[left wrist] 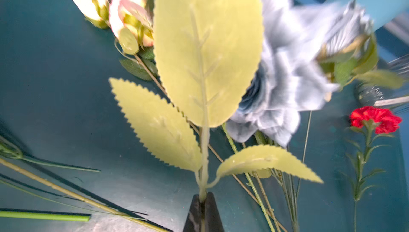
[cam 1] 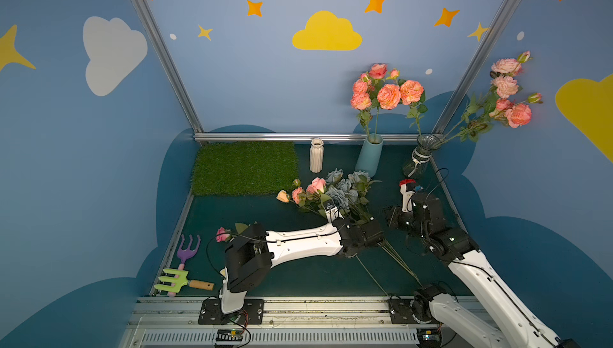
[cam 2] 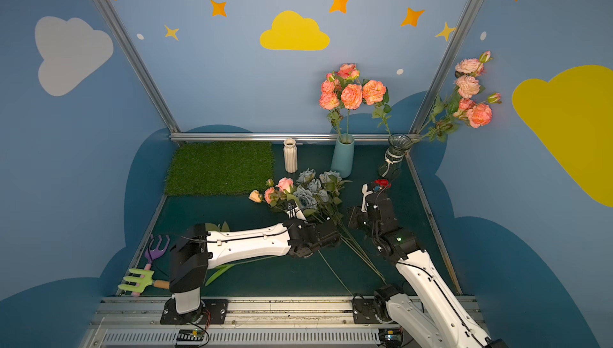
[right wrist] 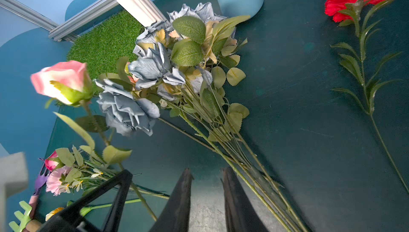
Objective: Place the pink flowers into the vase
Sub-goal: Pick up the flower at the center of the board.
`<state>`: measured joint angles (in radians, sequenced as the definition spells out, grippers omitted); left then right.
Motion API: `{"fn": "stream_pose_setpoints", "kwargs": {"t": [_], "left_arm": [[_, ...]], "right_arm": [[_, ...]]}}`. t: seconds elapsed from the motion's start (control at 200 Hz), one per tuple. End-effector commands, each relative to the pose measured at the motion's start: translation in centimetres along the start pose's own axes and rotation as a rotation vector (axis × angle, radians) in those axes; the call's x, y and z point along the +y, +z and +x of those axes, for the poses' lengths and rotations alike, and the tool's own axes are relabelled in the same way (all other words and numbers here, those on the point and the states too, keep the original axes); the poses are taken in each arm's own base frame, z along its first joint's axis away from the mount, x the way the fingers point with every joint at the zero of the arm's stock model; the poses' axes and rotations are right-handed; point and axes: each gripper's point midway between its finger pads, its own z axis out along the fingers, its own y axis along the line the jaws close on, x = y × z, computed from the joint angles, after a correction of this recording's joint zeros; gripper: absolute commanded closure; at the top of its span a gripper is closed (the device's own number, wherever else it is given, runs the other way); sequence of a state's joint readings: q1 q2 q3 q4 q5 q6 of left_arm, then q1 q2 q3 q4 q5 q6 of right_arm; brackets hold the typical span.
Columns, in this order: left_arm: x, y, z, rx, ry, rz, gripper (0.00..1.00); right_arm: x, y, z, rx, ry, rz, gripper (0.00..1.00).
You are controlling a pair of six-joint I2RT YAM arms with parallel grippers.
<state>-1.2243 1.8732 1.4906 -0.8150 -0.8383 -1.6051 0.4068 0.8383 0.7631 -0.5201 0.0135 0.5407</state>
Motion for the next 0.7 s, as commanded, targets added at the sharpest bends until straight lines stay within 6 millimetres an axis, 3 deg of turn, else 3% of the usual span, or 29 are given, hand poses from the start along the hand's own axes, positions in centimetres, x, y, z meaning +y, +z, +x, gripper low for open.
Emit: {"fn": "stream_pose_setpoints", "kwargs": {"t": [0.0, 0.22, 0.395, 0.696], "left_arm": [[1.5, -1.5, -2.9, -0.114, -0.002, -0.009, 0.98], [2.7, -2.7, -5.1, -0.185, -0.032, 0.009, 0.98], [3.3, -4.2, -8.2, -0.279, -0.053, 0.036, 0.98], [2.2, -6.1, -13.8, -0.368, -0.034, 0.190, 0.98]], "right_arm": [[-0.1, 0.5, -0.1, -0.003, -0.008, -0.004, 0.72], [0.4, 1.0, -0.2, -0.001, -0.013, -0.031, 0.72], [1.2, 1.6, -0.4, -0.005, -0.032, -0.073, 0.71], [2.3, 3.9, 0.4, 0.098, -0.066, -0.110, 0.71]]}}
